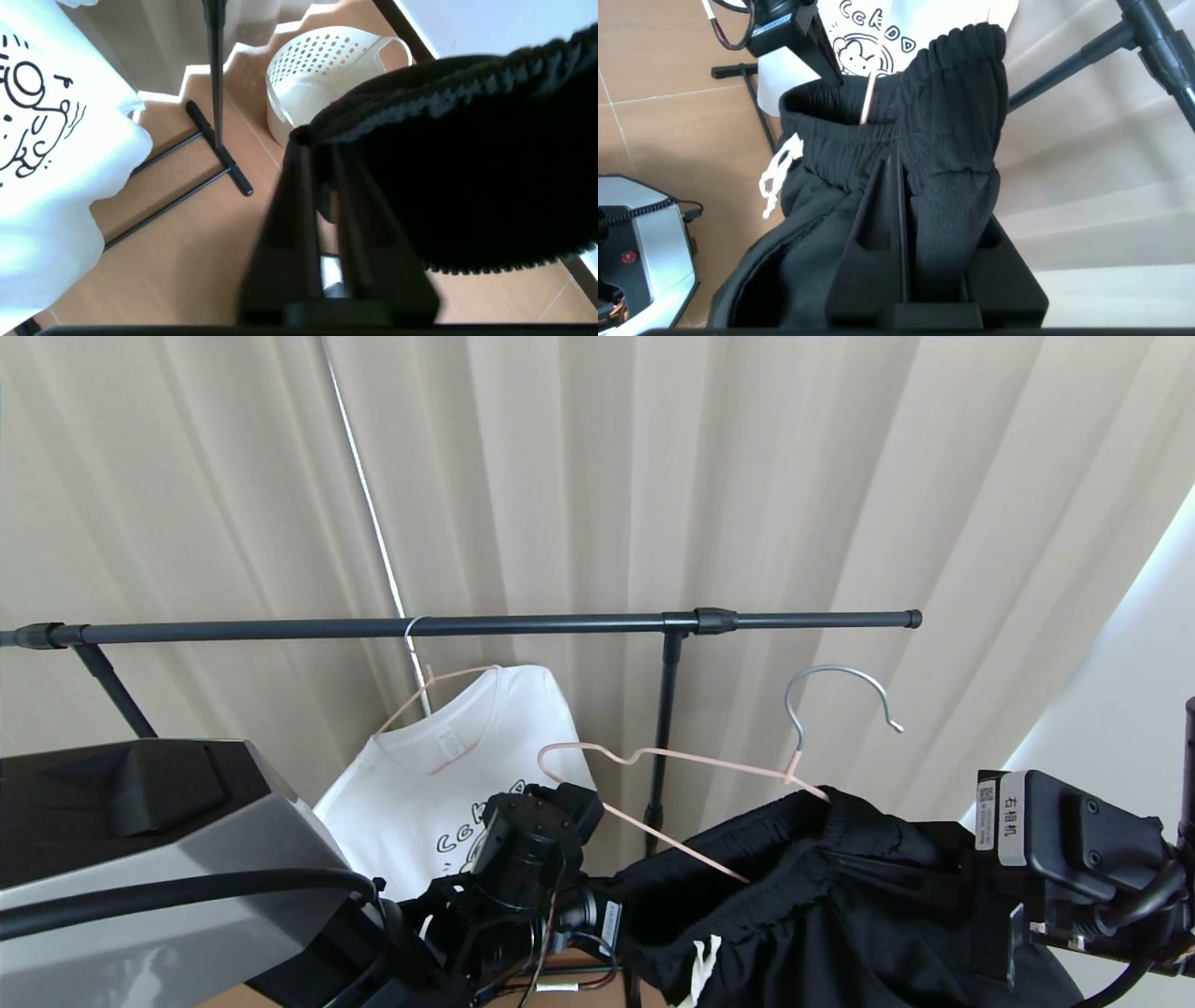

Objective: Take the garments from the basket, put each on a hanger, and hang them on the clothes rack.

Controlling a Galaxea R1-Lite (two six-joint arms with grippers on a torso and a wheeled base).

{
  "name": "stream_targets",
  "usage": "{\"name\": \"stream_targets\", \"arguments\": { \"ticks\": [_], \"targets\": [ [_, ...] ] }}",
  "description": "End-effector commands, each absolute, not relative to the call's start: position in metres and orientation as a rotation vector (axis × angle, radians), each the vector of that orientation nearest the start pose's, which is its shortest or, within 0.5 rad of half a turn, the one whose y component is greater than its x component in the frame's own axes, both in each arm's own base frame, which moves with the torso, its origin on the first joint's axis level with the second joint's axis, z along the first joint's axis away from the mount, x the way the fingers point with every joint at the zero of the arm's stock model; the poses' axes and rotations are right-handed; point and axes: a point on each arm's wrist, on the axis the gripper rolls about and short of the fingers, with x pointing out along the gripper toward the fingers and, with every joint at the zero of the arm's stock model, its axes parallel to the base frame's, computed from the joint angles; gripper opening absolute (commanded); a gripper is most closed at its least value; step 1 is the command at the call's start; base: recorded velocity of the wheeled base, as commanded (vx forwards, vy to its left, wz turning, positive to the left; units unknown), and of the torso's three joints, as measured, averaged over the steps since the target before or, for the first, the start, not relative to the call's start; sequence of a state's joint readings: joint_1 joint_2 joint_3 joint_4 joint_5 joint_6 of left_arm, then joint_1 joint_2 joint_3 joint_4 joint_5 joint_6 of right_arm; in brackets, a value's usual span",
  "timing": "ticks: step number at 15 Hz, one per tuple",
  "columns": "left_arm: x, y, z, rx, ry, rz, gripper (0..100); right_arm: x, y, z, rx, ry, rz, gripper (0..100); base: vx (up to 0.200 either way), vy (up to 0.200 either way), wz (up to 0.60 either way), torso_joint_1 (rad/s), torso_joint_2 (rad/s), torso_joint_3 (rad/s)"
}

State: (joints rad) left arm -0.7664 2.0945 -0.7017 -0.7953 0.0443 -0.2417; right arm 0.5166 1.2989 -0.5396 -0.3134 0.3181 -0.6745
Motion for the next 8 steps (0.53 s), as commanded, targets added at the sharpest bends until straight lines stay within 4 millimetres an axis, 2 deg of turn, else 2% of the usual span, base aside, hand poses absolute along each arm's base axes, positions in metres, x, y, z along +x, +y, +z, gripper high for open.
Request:
{"name": "stream_targets", "arguments": {
  "ticks": [1,7,8],
  "targets": [
    [0.246,-0.234,0.044,0.02,0.63,-0.597,0,0.161,0.1,0.181,-0.669,0.155,0.944,0,0.0,0.0,0.0,0.0,0.0,0.0],
    [0.242,-0.223,0.061,0.01,0.584,-0.547,0,0.162,0.099,0.18,-0.668,0.163,0.941,0,0.0,0.0,0.0,0.0,0.0,0.0],
    [0.243,-0.214,0.067,-0.001,0.572,-0.53,0,0.163,0.099,0.18,-0.666,0.164,0.939,0,0.0,0.0,0.0,0.0,0.0,0.0]
  ]
}}
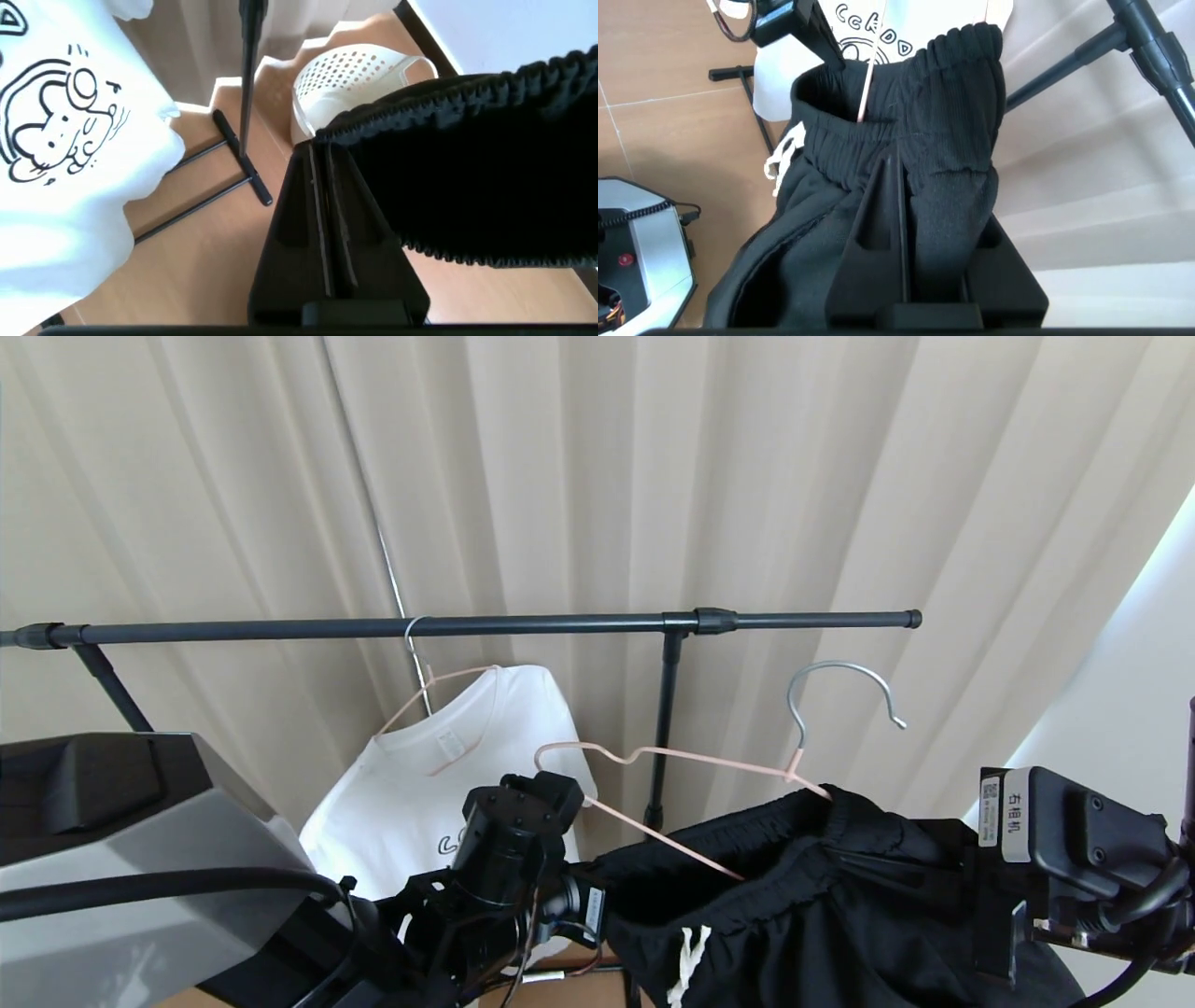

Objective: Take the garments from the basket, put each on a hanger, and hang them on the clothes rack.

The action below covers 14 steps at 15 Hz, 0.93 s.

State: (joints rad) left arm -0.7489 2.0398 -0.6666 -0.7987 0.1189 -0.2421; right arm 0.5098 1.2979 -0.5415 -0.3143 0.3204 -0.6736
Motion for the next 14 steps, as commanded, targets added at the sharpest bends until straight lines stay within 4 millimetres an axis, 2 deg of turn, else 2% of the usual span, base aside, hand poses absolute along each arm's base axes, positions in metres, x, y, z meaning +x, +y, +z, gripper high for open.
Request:
{"name": "stream_targets", "arguments": {
  "ticks": [1,7,14],
  "targets": [
    [0.244,-0.209,0.07,-0.007,0.566,-0.516,0,0.163,0.099,0.178,-0.666,0.171,0.94,0,0.0,0.0,0.0,0.0,0.0,0.0],
    [0.259,-0.184,0.077,-0.034,0.54,-0.431,0,0.162,0.098,0.177,-0.668,0.176,0.942,0,0.0,0.0,0.0,0.0,0.0,0.0],
    [0.27,-0.174,0.082,-0.047,0.509,-0.393,0,0.161,0.097,0.172,-0.67,0.194,0.946,0,0.0,0.0,0.0,0.0,0.0,0.0]
  ]
}}
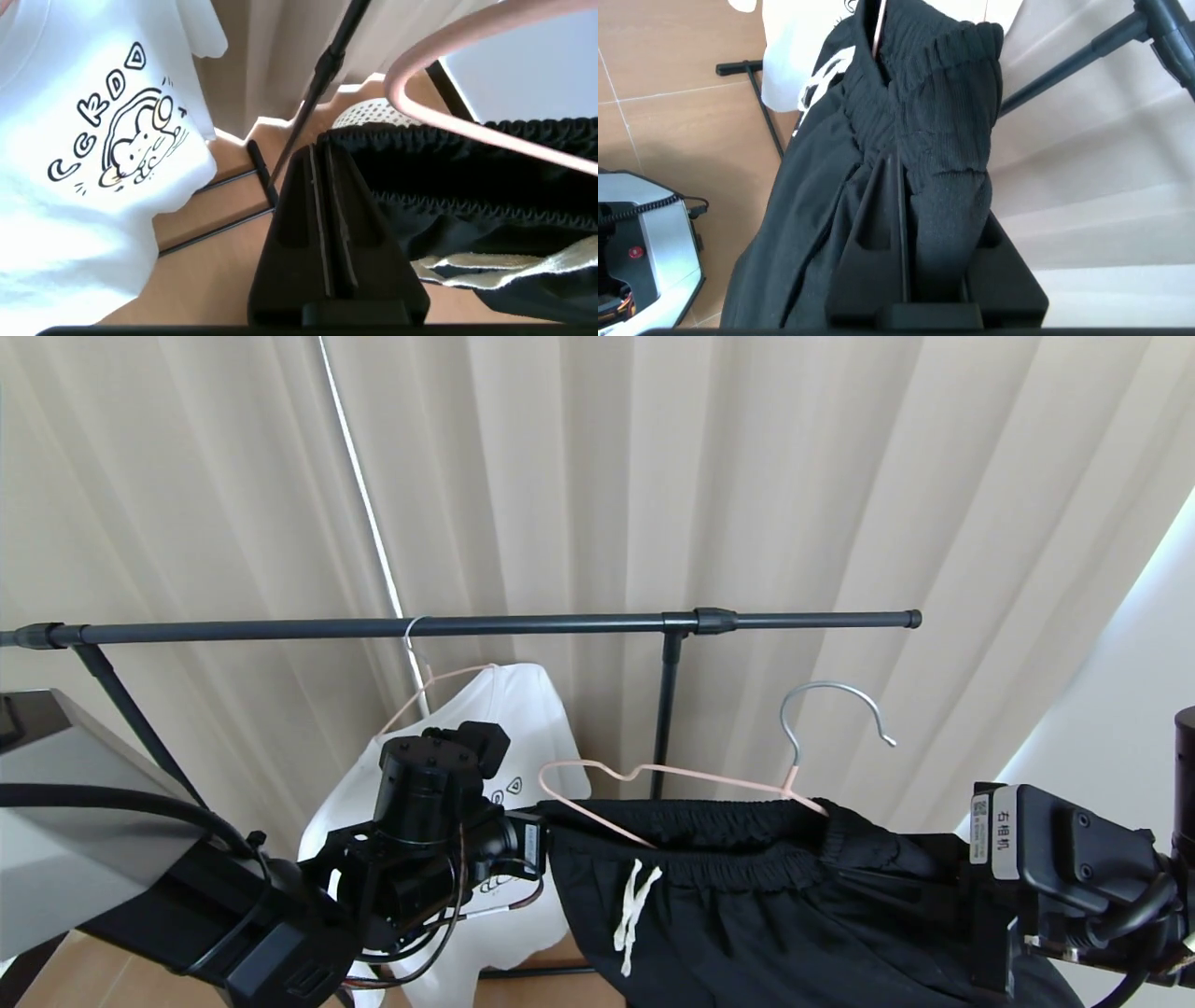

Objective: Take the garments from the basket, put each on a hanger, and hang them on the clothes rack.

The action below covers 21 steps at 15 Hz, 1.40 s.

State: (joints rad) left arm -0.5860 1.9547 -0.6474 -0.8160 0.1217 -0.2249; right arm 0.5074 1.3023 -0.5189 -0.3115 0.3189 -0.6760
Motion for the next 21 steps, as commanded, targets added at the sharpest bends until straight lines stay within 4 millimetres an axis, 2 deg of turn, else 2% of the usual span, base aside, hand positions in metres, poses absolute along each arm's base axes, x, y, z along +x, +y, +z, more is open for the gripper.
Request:
{"name": "stream_targets", "arguments": {
  "ticks": [1,4,14,21],
  "targets": [
    [0.27,-0.174,0.082,-0.047,0.509,-0.393,0,0.161,0.097,0.172,-0.67,0.194,0.946,0,0.0,0.0,0.0,0.0,0.0,0.0],
    [0.271,-0.172,0.092,-0.056,0.475,-0.397,0,0.16,0.097,0.17,-0.677,0.202,0.95,0,0.0,0.0,0.0,0.0,0.0,0.0],
    [0.272,-0.164,0.105,-0.064,0.434,-0.383,0,0.163,0.099,0.163,-0.693,0.227,0.962,0,0.0,0.0,0.0,0.0,0.0,0.0],
    [0.264,-0.161,0.126,-0.036,0.367,-0.405,0,0.165,0.1,0.159,-0.703,0.243,0.968,0,0.0,0.0,0.0,0.0,0.0,0.0]
  ]
}}
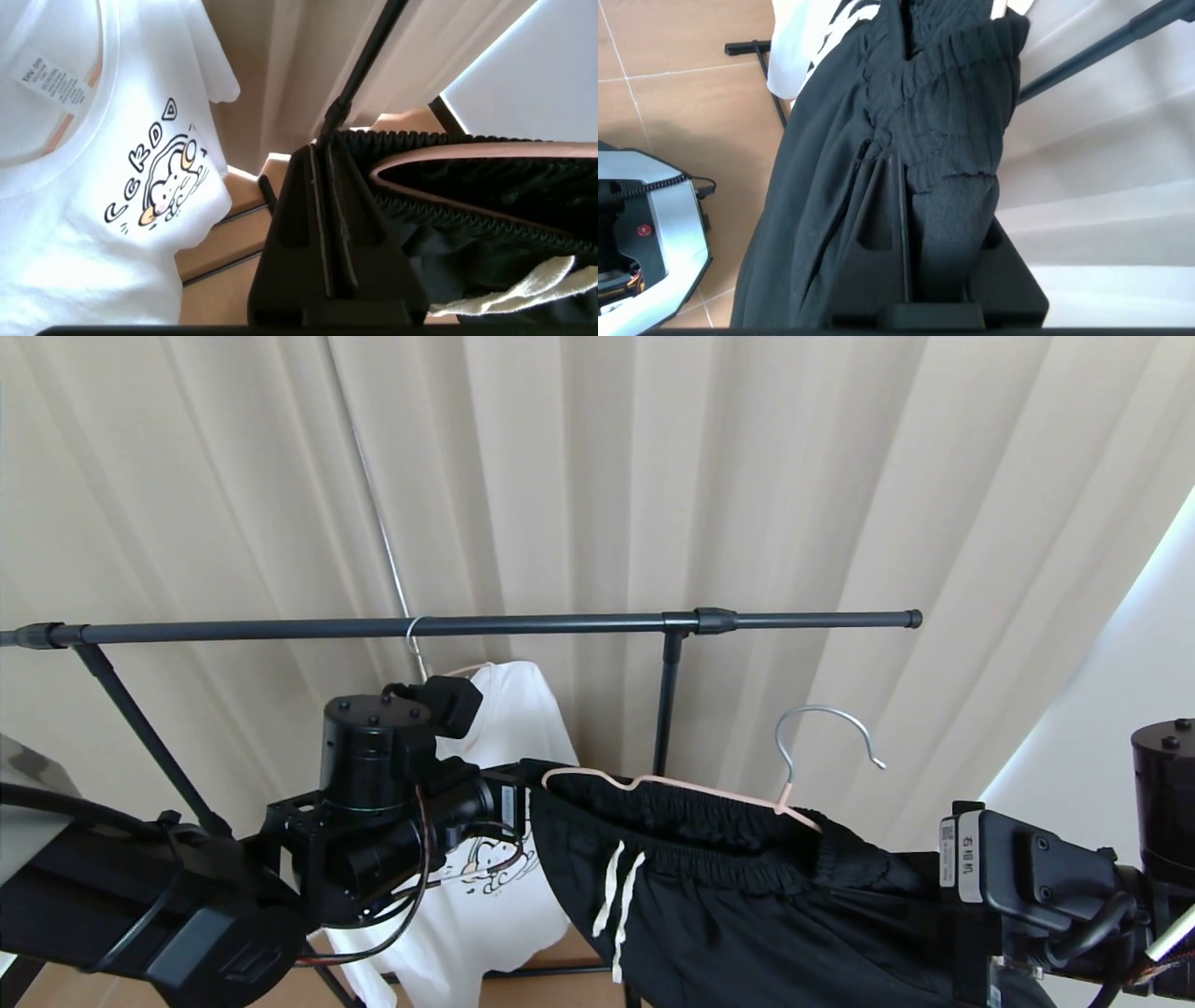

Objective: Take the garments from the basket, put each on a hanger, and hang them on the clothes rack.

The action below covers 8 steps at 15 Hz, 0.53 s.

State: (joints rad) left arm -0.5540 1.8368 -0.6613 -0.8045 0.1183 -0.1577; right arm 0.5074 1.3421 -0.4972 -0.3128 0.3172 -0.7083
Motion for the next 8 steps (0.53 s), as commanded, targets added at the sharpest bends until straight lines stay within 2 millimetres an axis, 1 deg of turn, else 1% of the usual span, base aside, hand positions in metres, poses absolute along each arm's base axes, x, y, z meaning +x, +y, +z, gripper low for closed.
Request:
{"name": "stream_targets", "arguments": {
  "ticks": [1,3,6,8],
  "targets": [
    [0.262,-0.161,0.129,-0.036,0.356,-0.41,0,0.165,0.1,0.158,-0.703,0.249,0.97,0,0.0,0.0,0.0,0.0,0.0,0.0],
    [0.26,-0.16,0.134,-0.027,0.34,-0.415,0,0.166,0.1,0.157,-0.703,0.252,0.971,0,0.0,0.0,0.0,0.0,0.0,0.0],
    [0.253,-0.157,0.146,-0.01,0.306,-0.428,0,0.168,0.101,0.155,-0.705,0.264,0.974,0,0.0,0.0,0.0,0.0,0.0,0.0],
    [0.253,-0.156,0.147,0.001,0.303,-0.428,0,0.168,0.101,0.155,-0.705,0.264,0.974,0,0.0,0.0,0.0,0.0,0.0,0.0]
  ]
}}
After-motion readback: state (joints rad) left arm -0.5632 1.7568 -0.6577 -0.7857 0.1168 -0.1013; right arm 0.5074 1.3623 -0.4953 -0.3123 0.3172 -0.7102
